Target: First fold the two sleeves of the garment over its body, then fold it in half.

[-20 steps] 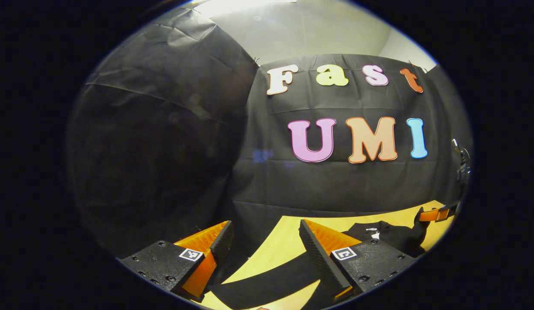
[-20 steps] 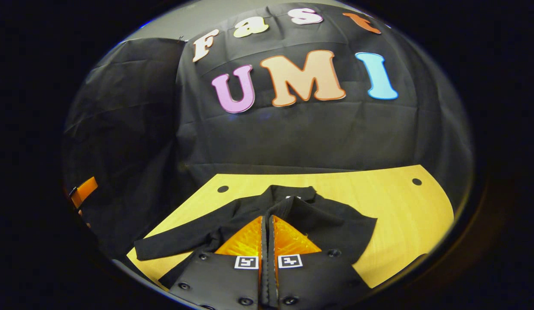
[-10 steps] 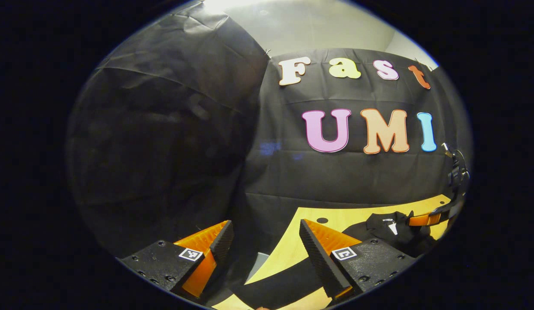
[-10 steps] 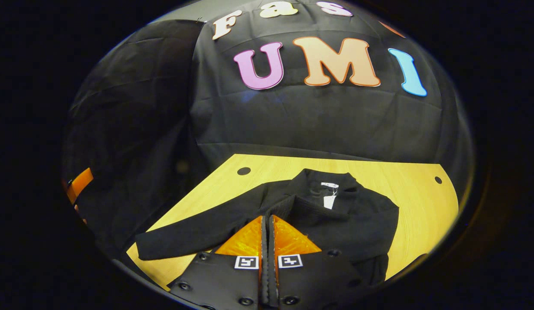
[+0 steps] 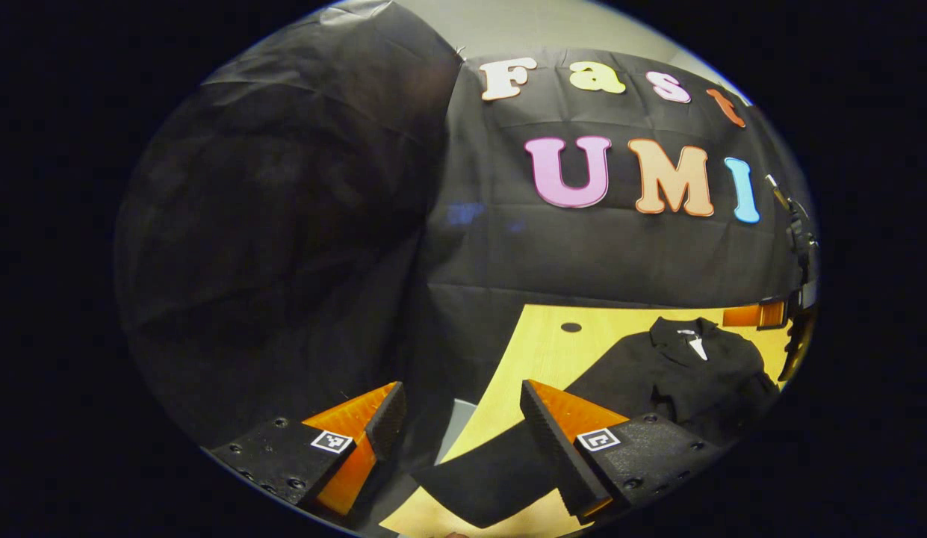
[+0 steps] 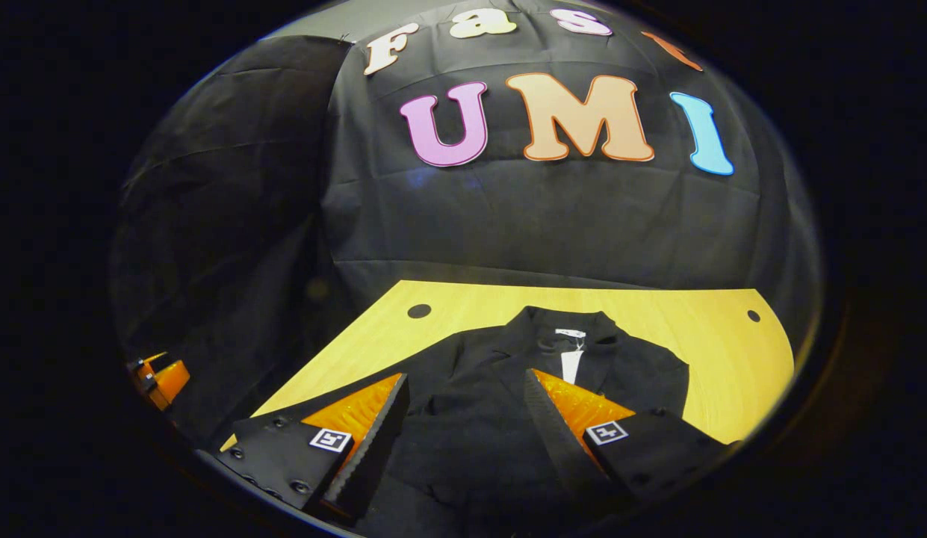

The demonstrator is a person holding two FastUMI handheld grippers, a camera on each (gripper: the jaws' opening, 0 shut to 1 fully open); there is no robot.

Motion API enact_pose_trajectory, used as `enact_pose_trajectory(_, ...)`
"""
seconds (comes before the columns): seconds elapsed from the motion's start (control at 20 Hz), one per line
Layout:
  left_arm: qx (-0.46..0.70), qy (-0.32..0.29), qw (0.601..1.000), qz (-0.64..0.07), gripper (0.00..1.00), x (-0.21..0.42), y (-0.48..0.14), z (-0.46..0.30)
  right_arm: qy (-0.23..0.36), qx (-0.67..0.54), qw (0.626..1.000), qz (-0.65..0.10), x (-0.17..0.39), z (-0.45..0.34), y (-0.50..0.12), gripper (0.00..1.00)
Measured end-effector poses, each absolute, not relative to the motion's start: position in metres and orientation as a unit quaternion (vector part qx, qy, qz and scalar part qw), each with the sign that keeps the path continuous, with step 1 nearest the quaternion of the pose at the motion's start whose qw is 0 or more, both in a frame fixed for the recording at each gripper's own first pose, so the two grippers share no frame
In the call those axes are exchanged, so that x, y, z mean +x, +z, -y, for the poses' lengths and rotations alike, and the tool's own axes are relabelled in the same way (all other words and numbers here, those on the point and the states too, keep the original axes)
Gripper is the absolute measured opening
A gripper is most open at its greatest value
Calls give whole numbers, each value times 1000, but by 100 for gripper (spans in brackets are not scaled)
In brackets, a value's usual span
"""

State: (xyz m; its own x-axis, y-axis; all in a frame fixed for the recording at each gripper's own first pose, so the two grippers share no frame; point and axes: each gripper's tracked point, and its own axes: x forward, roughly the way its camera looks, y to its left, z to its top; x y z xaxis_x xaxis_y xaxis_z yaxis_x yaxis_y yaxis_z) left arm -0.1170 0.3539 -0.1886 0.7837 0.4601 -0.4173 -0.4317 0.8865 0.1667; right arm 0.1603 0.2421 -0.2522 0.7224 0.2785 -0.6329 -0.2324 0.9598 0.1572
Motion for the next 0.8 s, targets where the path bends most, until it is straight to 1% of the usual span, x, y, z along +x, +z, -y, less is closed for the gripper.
enact_pose_trajectory(0.05,22,235,941,-243,93,-119,-201,-353,133,32,928,-346,159,-236,-252,98)
enact_pose_trajectory(0.2,1,240,928,-286,93,-131,-233,-353,117,31,928,-352,153,-223,-254,98)
enact_pose_trajectory(0.25,-6,240,924,-298,94,-134,-242,-352,112,34,928,-355,149,-218,-255,93)
enact_pose_trajectory(0.3,-11,240,920,-309,94,-138,-251,-349,107,37,927,-358,147,-214,-256,98)
enact_pose_trajectory(0.55,-29,238,899,-367,94,-155,-295,-342,84,36,927,-363,140,-195,-260,98)
enact_pose_trajectory(0.6,-35,238,895,-375,94,-160,-301,-337,82,34,927,-363,140,-193,-259,93)
enact_pose_trajectory(0.65,-41,238,892,-382,95,-163,-306,-335,81,32,928,-363,138,-191,-259,98)
enact_pose_trajectory(0.8,-56,243,879,-406,95,-176,-326,-330,84,27,928,-362,135,-190,-256,98)
